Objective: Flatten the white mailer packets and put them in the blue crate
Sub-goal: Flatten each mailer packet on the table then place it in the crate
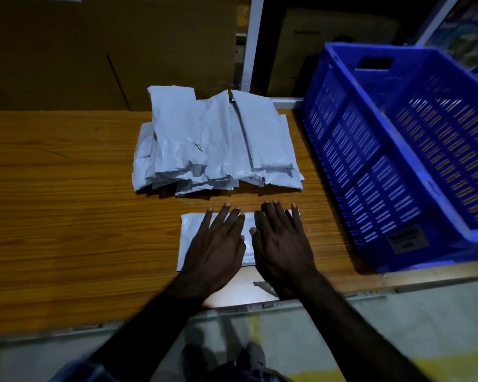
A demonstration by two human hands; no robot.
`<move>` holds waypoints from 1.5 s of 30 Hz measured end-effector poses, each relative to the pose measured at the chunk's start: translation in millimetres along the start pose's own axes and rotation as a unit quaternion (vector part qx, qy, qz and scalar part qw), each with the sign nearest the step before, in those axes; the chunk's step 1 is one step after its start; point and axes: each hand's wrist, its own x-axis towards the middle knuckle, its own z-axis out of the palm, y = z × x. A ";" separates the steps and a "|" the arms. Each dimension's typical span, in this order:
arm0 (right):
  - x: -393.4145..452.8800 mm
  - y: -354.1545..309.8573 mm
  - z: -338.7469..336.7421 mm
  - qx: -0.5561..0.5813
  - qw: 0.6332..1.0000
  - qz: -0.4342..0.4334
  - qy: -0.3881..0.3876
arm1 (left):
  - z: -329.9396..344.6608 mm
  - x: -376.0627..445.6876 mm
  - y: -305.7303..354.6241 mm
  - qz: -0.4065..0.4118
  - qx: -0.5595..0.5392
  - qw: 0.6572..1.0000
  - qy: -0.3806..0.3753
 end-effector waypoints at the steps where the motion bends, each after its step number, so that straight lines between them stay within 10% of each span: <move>1: -1.9 1.4 2.0 0.002 1.000 -0.003 -0.003 | 2.7 0.4 1.9 0.001 -0.001 1.000 -0.005; 45: 0.5 -4.6 8.6 0.037 0.997 0.050 -0.053 | 11.5 -6.5 -17.2 -0.016 0.013 1.000 -0.022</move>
